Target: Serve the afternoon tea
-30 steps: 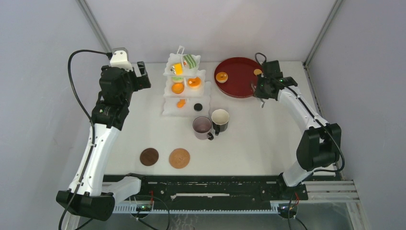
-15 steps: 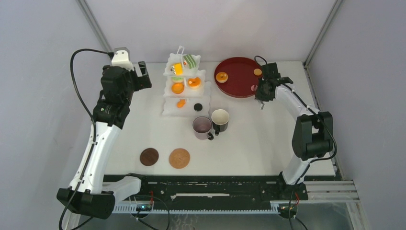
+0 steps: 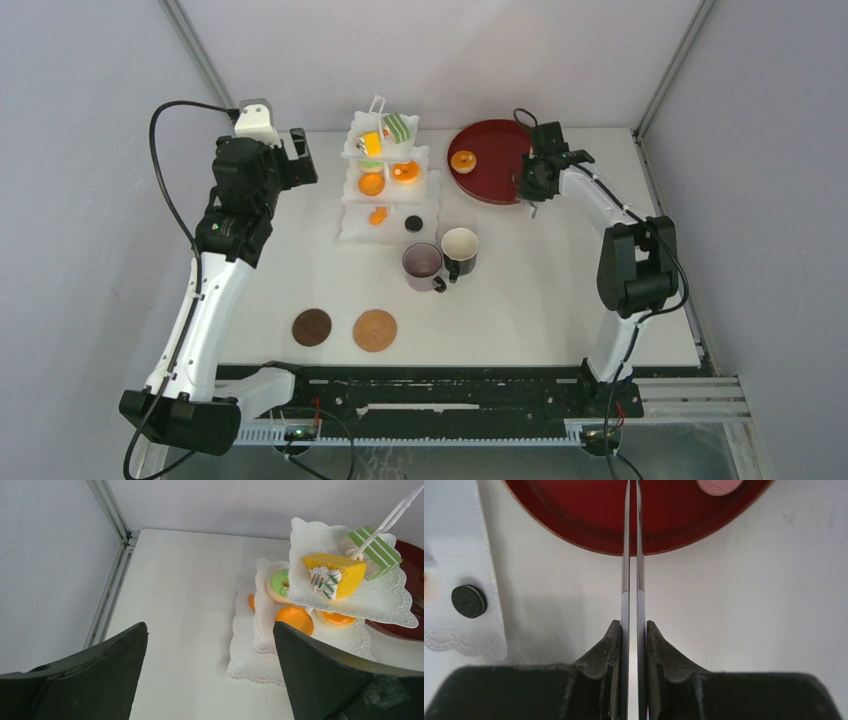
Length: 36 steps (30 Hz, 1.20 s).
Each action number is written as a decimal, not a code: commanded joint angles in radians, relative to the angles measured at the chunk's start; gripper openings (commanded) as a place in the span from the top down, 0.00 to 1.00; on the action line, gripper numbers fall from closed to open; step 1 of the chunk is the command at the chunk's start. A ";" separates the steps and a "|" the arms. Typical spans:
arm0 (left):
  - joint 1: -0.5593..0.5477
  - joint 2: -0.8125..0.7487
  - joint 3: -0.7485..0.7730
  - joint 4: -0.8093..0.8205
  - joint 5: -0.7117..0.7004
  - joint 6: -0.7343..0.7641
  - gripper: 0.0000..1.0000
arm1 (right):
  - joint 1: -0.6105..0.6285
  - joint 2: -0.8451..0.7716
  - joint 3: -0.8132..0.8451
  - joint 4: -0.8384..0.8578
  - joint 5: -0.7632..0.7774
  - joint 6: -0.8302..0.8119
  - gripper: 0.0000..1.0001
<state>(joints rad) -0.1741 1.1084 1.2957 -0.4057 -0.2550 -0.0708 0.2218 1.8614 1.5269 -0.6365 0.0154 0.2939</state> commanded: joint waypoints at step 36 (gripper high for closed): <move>0.001 0.004 0.011 0.031 0.000 0.016 0.00 | -0.008 -0.069 -0.026 0.137 -0.051 0.031 1.00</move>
<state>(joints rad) -0.1741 1.1187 1.2957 -0.4061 -0.2565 -0.0700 0.2039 1.8351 1.4601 -0.5430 -0.0132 0.3241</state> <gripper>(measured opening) 0.996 0.237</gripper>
